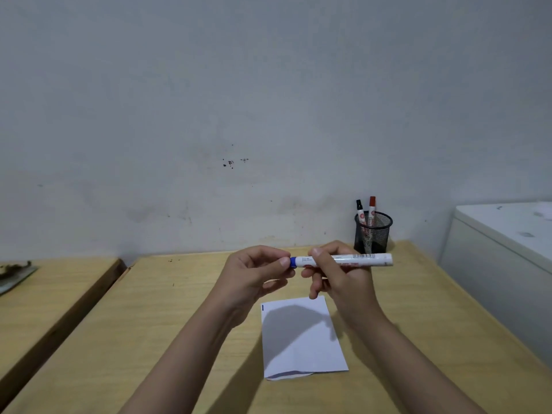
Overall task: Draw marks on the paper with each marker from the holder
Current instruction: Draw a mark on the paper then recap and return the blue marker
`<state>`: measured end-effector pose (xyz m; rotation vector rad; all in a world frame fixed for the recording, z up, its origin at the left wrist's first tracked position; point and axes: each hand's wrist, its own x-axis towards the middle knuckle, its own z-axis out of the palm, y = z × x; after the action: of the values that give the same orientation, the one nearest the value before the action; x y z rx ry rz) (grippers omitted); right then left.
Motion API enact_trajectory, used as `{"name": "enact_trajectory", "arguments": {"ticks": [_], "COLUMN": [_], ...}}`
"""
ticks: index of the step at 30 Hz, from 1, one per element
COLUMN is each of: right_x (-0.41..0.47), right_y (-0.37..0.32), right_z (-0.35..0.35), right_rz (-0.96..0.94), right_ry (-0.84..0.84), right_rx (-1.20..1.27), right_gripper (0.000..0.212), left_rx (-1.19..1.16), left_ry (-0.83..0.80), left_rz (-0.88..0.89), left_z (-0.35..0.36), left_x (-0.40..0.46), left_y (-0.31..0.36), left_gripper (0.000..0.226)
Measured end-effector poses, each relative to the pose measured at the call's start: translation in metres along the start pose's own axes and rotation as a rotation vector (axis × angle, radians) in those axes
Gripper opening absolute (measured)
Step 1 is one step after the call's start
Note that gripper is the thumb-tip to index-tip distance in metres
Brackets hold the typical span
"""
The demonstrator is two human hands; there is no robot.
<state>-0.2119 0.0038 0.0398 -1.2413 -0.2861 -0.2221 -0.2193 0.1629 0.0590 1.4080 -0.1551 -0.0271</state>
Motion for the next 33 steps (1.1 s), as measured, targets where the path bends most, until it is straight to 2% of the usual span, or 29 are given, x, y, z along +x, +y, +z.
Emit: {"name": "enact_trajectory", "arguments": {"ticks": [3,6,9,11,12,14,16,17,19,22,25,29,33], "right_x": [-0.002,-0.005,-0.002,-0.002,-0.002,0.0,0.006,0.011,0.022,0.034,0.048,0.077,0.123], "right_y": [0.0,0.002,0.001,-0.005,-0.006,-0.007,-0.007,-0.008,-0.01,-0.011,-0.009,-0.023,-0.046], "right_z": [-0.003,0.001,0.007,0.006,0.004,-0.003,-0.011,-0.014,-0.021,-0.03,-0.044,-0.078,-0.118], "right_rz": [0.013,0.082,0.317,0.472,0.485,0.31,-0.017,-0.156,-0.316,-0.389,-0.434,-0.491,-0.559], "right_ry": [-0.014,0.011,0.05,0.004,-0.029,-0.039,0.026,0.036,-0.025,-0.126,-0.14,0.026,0.242], "right_rx": [0.027,0.051,0.092,-0.023,-0.114,-0.296,-0.497,-0.609,-0.793,-0.873,-0.858,-0.868,-0.857], "right_gripper": [0.016,0.025,0.048,0.054,0.051,0.035,0.018,0.015,0.02,0.028,0.037,0.055,0.042], "left_rx": [0.043,0.044,0.017,0.056,0.086,0.153,0.243,0.282,0.321,0.32,0.306,0.358,0.505], "left_ry": [0.032,0.047,0.158,0.265,0.309,0.366,0.381,0.373,0.342,0.288,0.239,0.216,0.189], "left_rz": [0.067,0.054,0.068,0.116,0.143,0.187,0.213,0.22,0.224,0.229,0.253,0.289,0.321], "left_z": [0.003,0.004,0.004,0.001,0.0,-0.003,-0.002,0.001,0.009,0.026,0.044,0.07,0.095], "left_x": [-0.003,-0.004,0.001,0.009,0.014,0.021,0.026,0.029,0.036,0.048,0.065,0.098,0.143], "left_y": [0.002,-0.003,-0.005,-0.003,-0.001,0.002,0.003,0.004,0.005,0.006,0.005,-0.007,-0.035], "left_gripper": [0.008,0.009,0.008,0.007,0.007,0.005,0.006,0.008,0.012,0.016,0.02,0.027,0.024]}}
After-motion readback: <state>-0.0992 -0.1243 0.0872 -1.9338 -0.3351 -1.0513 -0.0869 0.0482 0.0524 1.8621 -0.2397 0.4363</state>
